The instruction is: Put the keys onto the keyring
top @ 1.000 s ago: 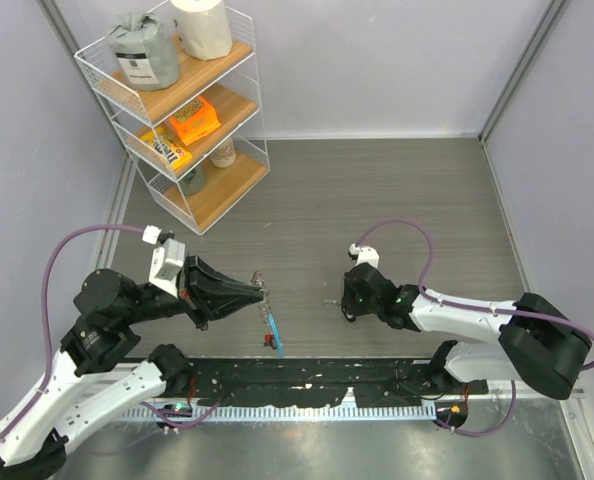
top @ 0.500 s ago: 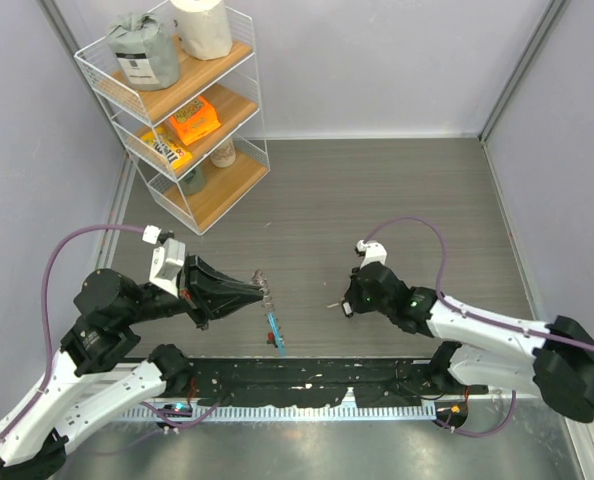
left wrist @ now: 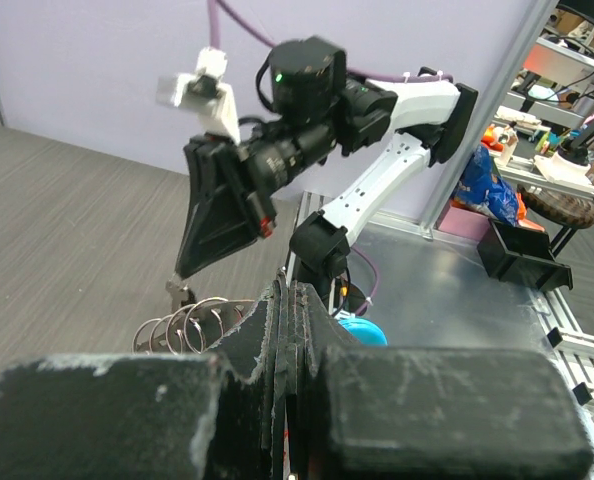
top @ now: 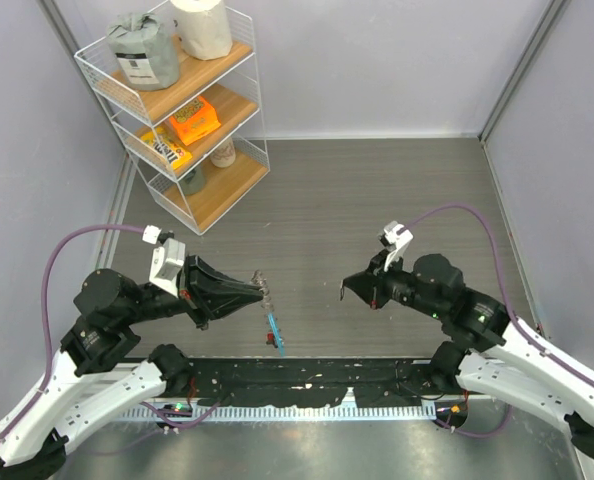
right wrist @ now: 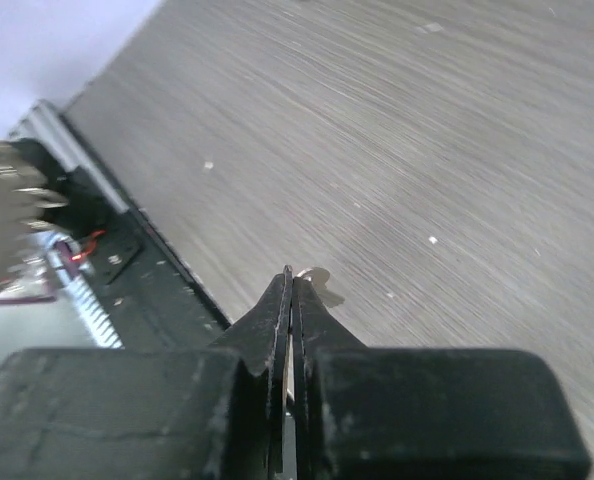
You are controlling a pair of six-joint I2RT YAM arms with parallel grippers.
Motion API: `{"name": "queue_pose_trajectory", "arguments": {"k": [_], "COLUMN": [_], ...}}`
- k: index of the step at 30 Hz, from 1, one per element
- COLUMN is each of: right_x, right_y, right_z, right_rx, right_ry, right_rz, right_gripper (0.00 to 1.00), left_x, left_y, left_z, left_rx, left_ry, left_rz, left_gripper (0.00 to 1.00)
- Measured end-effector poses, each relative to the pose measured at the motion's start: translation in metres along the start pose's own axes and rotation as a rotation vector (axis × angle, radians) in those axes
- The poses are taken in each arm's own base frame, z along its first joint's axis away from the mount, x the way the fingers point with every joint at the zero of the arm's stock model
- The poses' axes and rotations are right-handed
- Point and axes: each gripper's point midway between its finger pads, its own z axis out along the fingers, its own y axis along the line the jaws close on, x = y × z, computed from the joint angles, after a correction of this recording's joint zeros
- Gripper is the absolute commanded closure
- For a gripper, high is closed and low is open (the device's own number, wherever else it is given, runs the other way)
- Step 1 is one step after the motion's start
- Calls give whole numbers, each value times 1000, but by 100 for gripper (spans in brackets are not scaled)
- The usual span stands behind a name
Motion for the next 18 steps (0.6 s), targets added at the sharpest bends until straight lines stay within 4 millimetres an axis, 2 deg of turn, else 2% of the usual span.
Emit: {"name": "queue_pose_trajectory", "arguments": {"k": [11,15,18], "right_x": [-81,-97,-95], "right_y": [99,127,141], "right_z": [-70,-82,-79], "right_rx": [-431,-566,-641], "right_ry": [-63,-60,-16], "right_rz": [-199,-269,-298], "right_gripper": [94,94,94], "left_x": [-1,-1,-1], "left_y": [-5,-7,-9], "left_z": [1,4,6], "left_rx": [27,51,69], "left_ry": [1,6,9], "left_rz": [-17,-23,-35], "left_gripper": [100,100,100]}}
